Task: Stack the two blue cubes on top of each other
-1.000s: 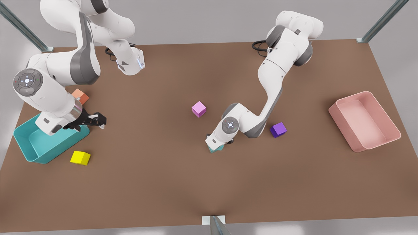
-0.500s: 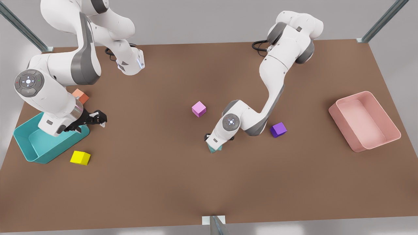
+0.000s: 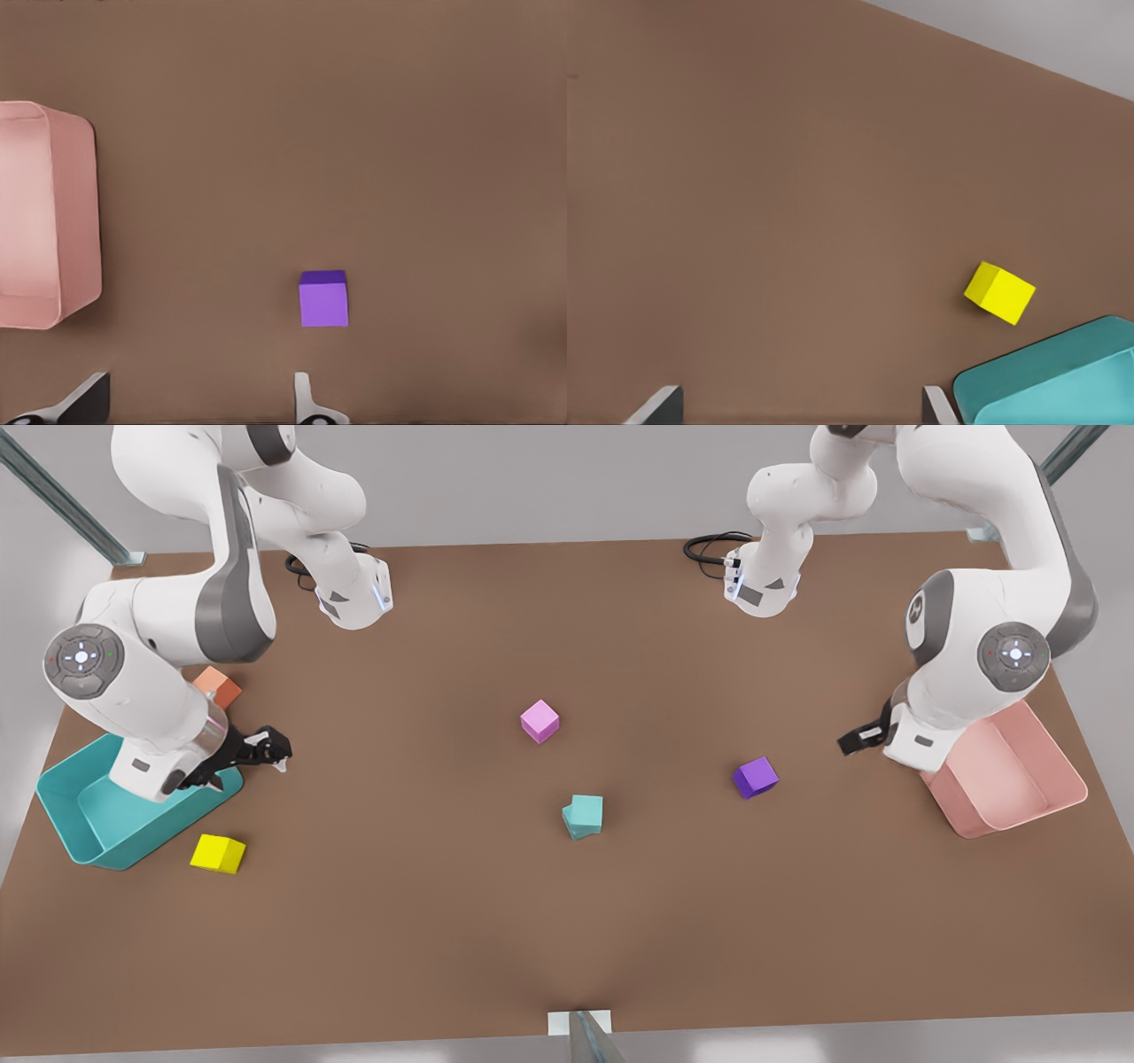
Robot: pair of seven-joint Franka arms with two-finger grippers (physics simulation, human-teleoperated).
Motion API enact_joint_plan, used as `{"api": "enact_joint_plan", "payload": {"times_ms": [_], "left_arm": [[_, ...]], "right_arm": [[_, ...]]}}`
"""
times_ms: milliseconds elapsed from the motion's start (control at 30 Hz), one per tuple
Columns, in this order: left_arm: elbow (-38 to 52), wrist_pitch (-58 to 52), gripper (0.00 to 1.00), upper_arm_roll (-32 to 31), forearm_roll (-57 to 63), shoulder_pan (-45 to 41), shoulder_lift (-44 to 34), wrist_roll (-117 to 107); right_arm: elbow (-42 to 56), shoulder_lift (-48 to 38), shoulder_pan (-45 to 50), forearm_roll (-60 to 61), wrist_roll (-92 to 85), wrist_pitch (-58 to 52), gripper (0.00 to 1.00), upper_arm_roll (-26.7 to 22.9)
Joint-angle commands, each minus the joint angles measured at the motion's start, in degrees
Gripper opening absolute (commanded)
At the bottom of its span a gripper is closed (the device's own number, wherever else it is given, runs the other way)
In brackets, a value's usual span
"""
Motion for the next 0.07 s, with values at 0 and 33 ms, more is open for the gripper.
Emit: {"api": "enact_joint_plan", "payload": {"times_ms": [0, 33], "left_arm": [[0.1, -2.55, 1.0, 0.15, -2.94, -0.49, -0.72, 29.53], [0.1, -2.99, 1.0, 0.06, -3.03, -0.49, -0.63, 29.53]], "right_arm": [[0.0, 0.07, 0.16, 0.08, -2.76, -0.62, 1.0, -0.01], [0.0, 0.16, 0.16, 0.0, -2.76, -0.8, 1.0, -0.01]]}}
